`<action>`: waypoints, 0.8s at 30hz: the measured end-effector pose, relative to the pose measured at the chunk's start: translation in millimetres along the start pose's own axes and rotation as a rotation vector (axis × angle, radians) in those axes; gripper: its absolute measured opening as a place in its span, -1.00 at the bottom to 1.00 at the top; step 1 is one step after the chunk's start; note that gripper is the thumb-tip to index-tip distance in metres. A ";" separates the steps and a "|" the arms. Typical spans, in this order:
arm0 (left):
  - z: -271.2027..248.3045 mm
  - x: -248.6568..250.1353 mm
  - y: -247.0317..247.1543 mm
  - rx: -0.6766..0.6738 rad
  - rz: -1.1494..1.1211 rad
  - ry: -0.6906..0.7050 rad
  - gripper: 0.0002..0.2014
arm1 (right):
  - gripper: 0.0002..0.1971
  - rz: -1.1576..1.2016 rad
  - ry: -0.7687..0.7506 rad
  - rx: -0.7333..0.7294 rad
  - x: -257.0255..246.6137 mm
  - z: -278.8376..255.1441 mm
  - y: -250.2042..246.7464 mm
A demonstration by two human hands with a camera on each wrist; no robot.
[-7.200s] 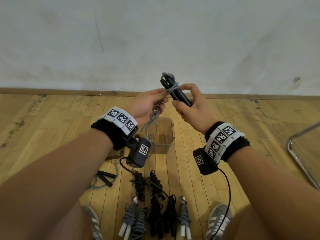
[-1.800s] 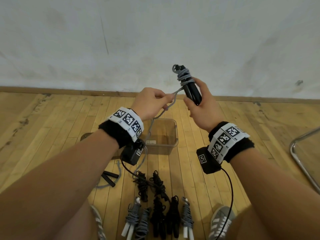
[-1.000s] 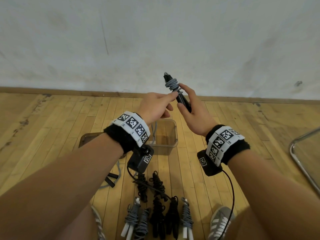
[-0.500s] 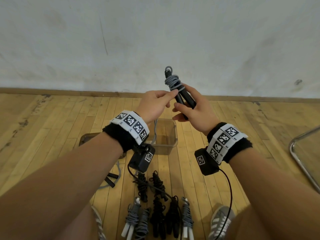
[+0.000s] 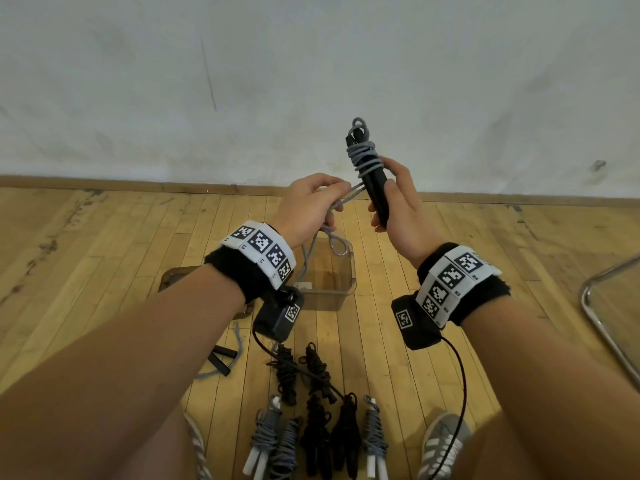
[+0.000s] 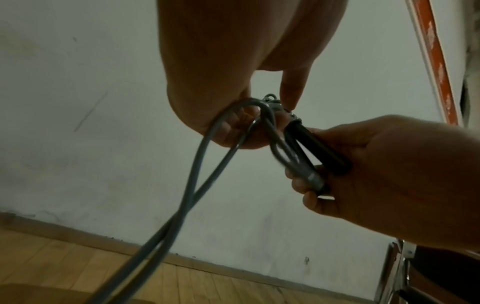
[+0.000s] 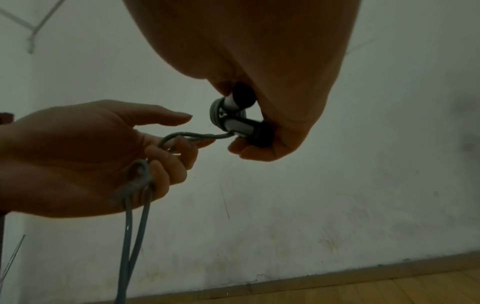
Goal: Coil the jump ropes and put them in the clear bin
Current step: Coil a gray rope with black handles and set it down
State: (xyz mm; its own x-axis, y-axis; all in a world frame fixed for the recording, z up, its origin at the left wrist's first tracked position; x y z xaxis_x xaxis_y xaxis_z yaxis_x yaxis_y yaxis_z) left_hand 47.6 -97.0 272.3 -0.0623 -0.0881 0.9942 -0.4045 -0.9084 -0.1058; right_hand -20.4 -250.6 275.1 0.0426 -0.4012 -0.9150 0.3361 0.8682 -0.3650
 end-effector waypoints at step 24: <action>-4.8 -3.0 6.3 0.014 -0.177 -0.053 -0.67 | -0.51 0.167 0.093 -0.195 -4.2 -10.7 11.1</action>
State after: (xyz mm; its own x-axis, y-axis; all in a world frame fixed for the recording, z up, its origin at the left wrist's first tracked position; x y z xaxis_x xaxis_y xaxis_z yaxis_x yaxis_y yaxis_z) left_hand 40.9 -100.5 268.5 0.0571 0.0531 0.9970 -0.3921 -0.9172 0.0713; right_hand -26.9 -236.1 273.0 -0.0076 -0.2271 -0.9738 0.1443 0.9634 -0.2258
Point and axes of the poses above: each hand's wrist, its own z-axis towards the middle knuckle, its own y-axis out of the palm, x = y × z, the point moved 4 cm from there along z, towards the middle knuckle
